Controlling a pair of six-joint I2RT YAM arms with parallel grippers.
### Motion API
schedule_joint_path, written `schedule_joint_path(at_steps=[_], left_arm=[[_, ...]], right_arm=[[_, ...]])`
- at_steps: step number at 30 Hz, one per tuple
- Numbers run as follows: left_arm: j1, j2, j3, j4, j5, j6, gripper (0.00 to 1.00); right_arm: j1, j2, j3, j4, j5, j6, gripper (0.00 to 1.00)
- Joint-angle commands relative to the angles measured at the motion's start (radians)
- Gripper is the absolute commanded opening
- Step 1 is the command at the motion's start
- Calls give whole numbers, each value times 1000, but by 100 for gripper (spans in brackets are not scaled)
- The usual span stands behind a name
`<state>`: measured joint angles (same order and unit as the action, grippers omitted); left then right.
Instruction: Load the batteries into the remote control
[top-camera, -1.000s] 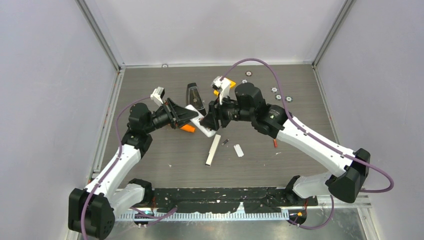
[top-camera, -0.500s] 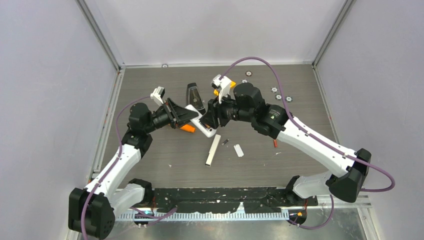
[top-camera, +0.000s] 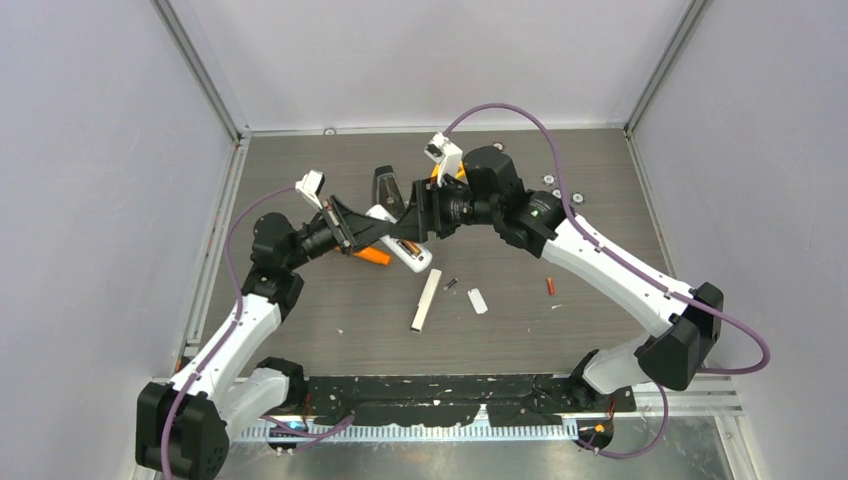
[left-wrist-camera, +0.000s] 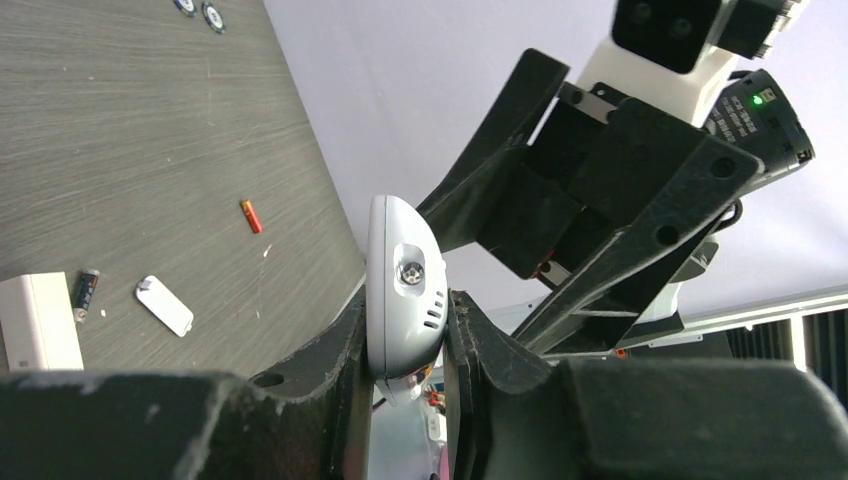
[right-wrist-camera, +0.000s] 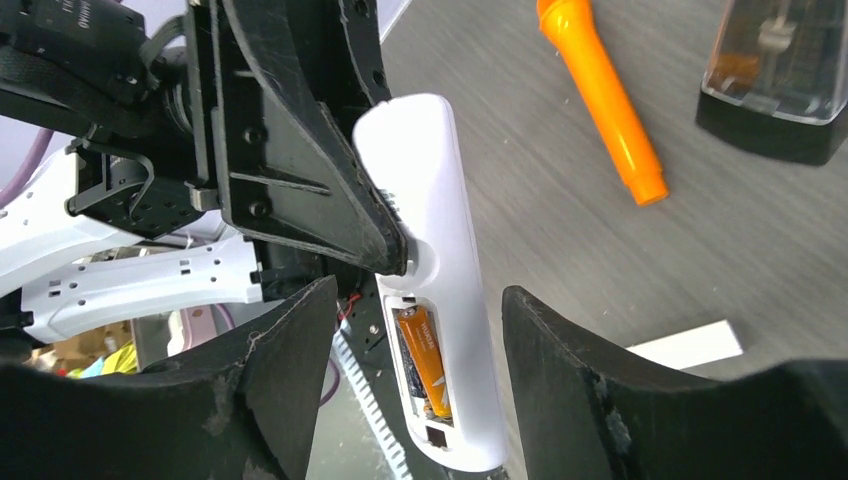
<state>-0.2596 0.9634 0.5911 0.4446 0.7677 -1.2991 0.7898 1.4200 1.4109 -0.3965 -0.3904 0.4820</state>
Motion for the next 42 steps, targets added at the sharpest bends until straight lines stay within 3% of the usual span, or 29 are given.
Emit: schedule_joint_path(at_steps=[1, 9, 20, 29, 37, 42], left_arm=[[3, -26, -9, 99, 0, 20, 0], [3, -35, -12, 95, 1, 27, 0], [3, -42, -32, 146, -8, 32, 0], [3, -47, -45, 171, -17, 31, 0], [3, -40, -34, 179, -22, 11, 0], [3, -22, -27, 178, -14, -26, 0]], right_arm=[[0, 5, 33, -14, -44, 56, 66], [-5, 3, 14, -9, -34, 81, 59], [-57, -23, -80, 103, -93, 210, 59], [-63, -17, -100, 121, -114, 226, 48], [-63, -6, -103, 127, -147, 195, 48], [-63, -4, -103, 126, -160, 161, 54]])
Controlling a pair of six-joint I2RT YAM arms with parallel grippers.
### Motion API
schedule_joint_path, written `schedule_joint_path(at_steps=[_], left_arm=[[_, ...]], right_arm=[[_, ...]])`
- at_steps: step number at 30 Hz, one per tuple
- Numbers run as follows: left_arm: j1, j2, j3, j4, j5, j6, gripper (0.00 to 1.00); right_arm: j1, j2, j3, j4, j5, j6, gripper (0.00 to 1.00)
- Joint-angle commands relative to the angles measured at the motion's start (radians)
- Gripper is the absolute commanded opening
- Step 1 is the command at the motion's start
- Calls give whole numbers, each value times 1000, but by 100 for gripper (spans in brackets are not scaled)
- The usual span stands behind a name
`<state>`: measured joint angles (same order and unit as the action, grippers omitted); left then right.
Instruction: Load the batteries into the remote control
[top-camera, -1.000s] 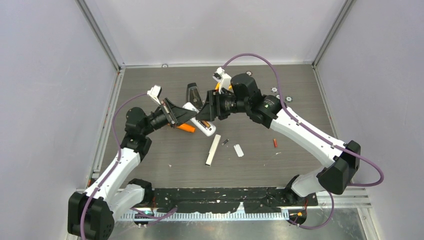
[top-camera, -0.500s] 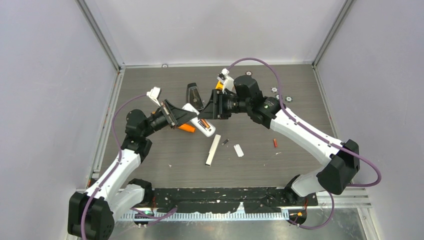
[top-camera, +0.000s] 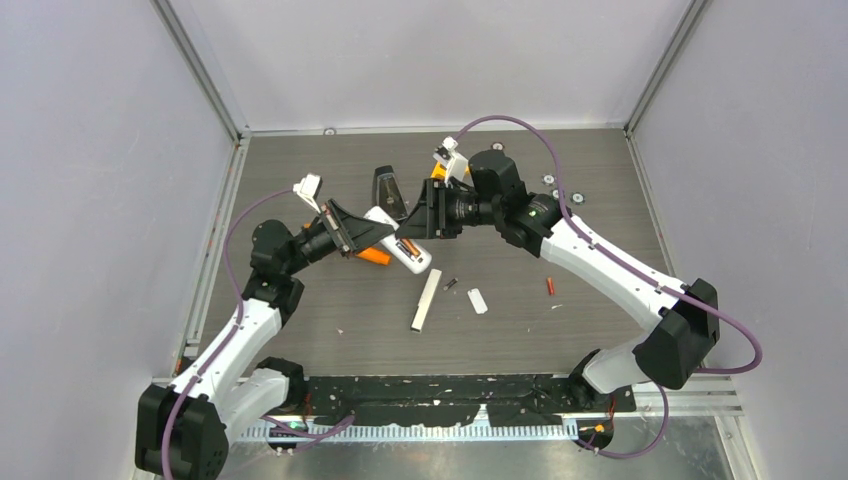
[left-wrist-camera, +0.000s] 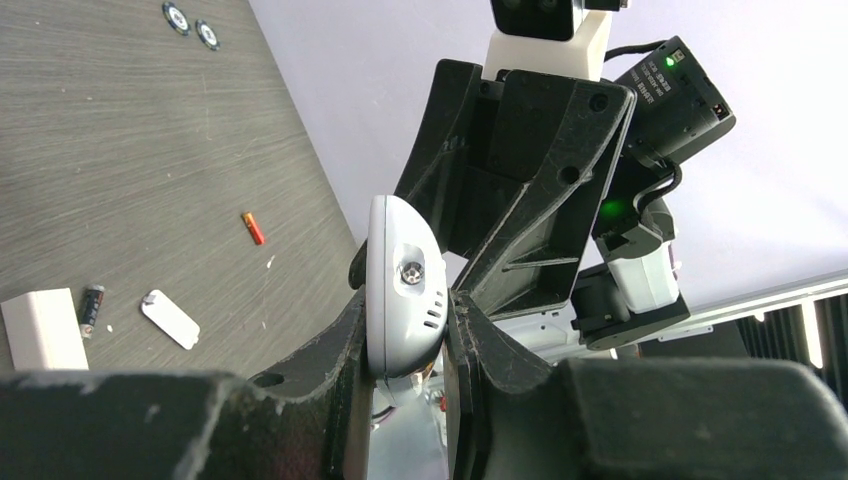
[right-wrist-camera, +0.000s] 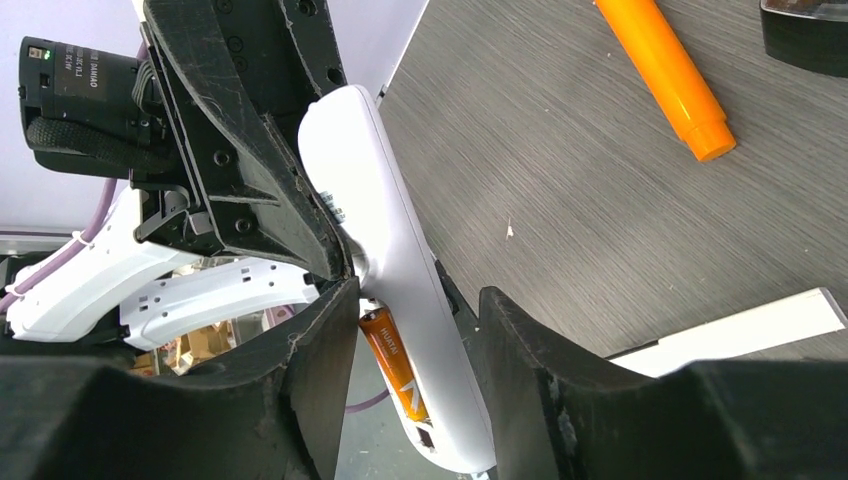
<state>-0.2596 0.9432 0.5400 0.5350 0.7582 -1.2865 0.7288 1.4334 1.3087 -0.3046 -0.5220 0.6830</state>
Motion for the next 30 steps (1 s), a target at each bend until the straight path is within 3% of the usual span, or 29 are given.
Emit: schedule_joint_path(at_steps=[1, 9, 13, 30], left_arm=[[3, 4, 25, 87, 0, -47, 0], [3, 28, 23, 54, 21, -84, 0], [3, 30, 24, 51, 22, -82, 0], [3, 12, 7, 104, 21, -9, 0]], right_arm=[[-3, -19, 1, 36, -28, -44, 55], [-2, -46, -13, 104, -18, -47, 72], [-4, -50, -23, 113, -16, -33, 76], [-50, -51, -95, 209, -59, 107, 67]])
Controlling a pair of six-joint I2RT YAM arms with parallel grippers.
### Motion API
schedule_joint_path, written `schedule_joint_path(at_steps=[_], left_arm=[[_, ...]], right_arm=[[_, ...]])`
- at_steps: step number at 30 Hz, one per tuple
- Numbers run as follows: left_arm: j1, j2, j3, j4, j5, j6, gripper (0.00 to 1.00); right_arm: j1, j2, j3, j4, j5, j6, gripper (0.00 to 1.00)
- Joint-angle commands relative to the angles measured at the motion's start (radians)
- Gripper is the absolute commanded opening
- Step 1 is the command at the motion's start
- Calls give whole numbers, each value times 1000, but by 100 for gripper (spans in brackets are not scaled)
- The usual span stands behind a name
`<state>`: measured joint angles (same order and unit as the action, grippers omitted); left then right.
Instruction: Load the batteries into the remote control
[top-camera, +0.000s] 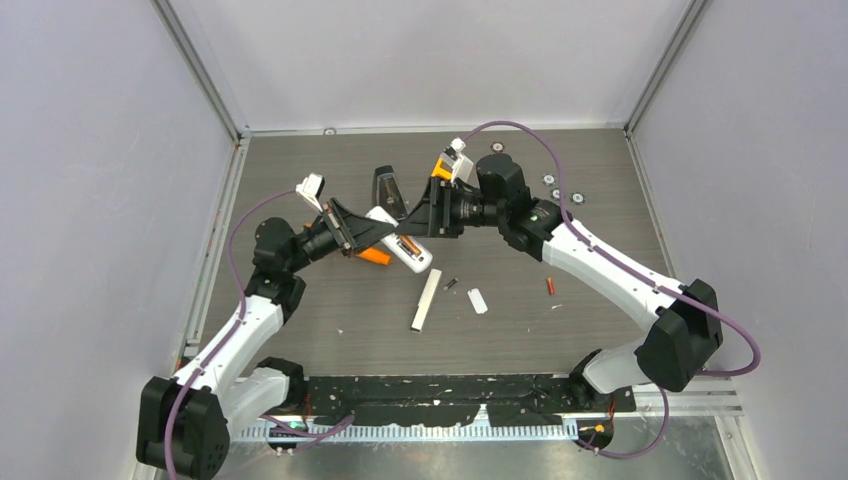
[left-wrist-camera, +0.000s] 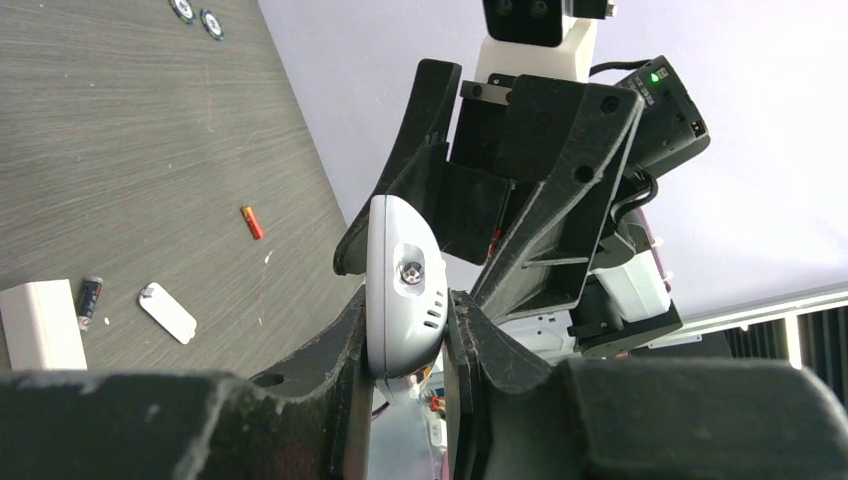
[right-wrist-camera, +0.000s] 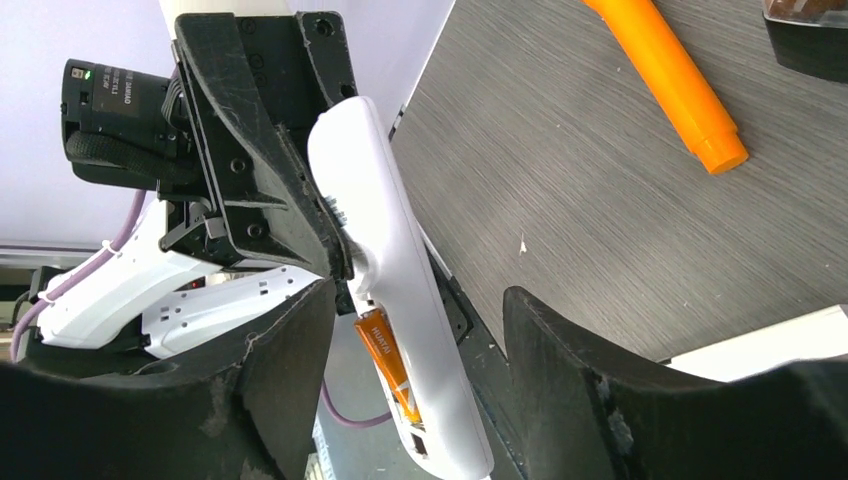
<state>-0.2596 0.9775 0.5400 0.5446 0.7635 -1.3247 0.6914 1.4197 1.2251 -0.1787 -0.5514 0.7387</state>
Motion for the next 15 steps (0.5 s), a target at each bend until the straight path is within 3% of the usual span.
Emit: schedule_joint_path(at_steps=[1, 9, 15], left_arm=[[3, -22, 6, 100, 15, 32, 0], [3, -19, 9, 108, 14, 32, 0], [3, -15, 26, 103, -1, 1, 0]], right_arm=[[-13, -34, -12, 84, -31, 53, 65], [-15, -12, -10, 72, -44, 55, 53], [-16, -1, -2, 51, -58, 23, 49]])
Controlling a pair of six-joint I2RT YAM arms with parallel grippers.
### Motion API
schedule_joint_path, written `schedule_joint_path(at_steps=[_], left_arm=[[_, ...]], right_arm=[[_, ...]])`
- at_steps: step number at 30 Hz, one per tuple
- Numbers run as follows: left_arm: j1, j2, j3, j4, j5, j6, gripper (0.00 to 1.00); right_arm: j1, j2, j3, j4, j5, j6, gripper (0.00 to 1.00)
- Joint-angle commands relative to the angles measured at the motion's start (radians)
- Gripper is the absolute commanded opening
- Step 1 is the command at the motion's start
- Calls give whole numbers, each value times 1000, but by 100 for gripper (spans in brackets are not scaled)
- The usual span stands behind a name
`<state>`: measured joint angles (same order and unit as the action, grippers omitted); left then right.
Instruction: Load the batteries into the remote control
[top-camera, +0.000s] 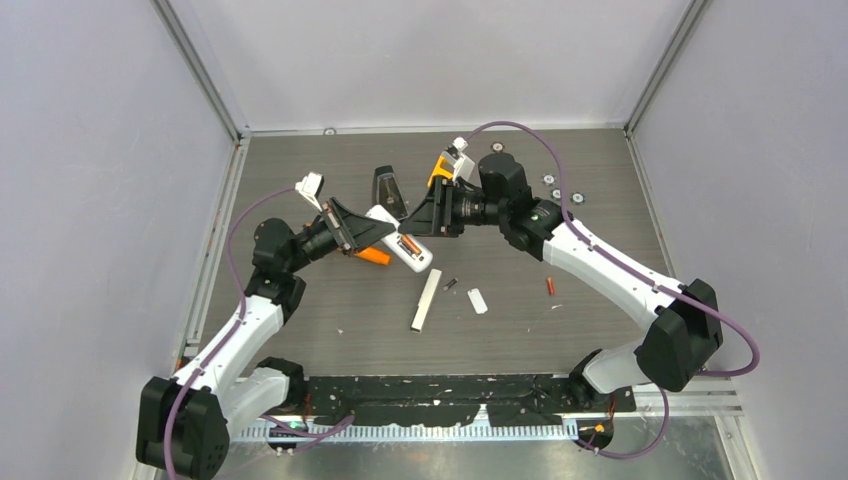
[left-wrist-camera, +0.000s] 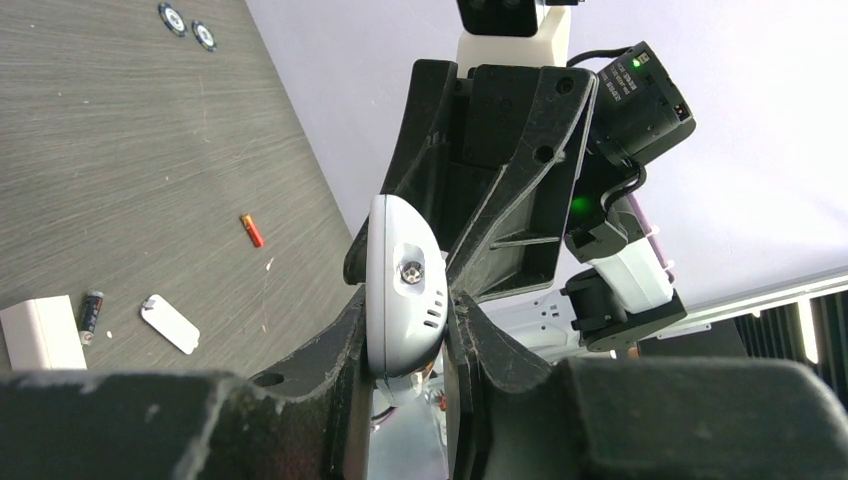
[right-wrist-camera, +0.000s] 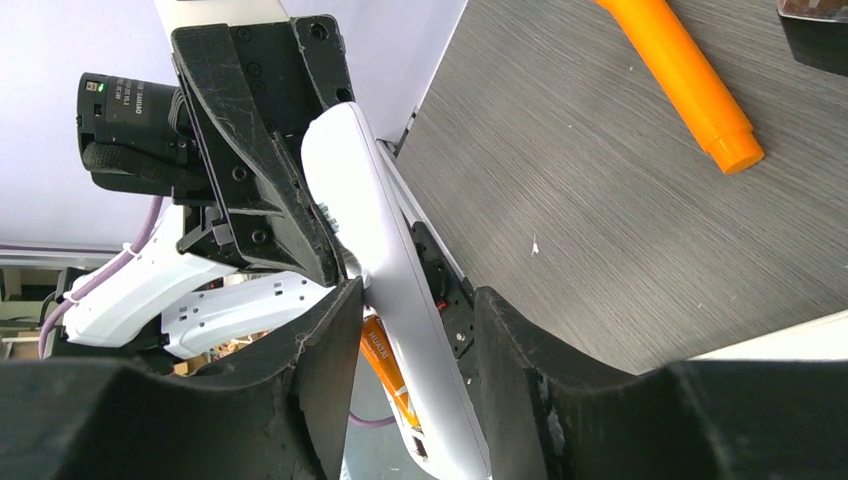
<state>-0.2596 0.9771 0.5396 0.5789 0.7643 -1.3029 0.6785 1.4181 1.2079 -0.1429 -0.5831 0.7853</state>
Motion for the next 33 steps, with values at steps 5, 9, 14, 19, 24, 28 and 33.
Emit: schedule_joint_path(at_steps=[5, 9, 14, 19, 24, 28, 33], left_arm=[[3, -12, 44, 56, -6, -65, 0], [3, -11, 57, 53, -13, -110, 0], [5, -17, 68, 54, -33, -169, 0], [8, -18, 75, 50, -50, -220, 0], [11, -23, 74, 14, -54, -223, 0], [10, -21, 66, 9, -56, -239, 0], [11, -16, 71, 6, -46, -215, 0]], right_arm=[[-2, 7, 26, -28, -21, -69, 47], [-1, 15, 37, -71, -7, -110, 45], [1, 19, 44, -107, 11, -162, 44], [9, 23, 54, -149, 37, -223, 43], [10, 25, 52, -163, 49, -252, 43], [15, 27, 60, -173, 54, -278, 42], [19, 25, 66, -176, 76, -280, 43]])
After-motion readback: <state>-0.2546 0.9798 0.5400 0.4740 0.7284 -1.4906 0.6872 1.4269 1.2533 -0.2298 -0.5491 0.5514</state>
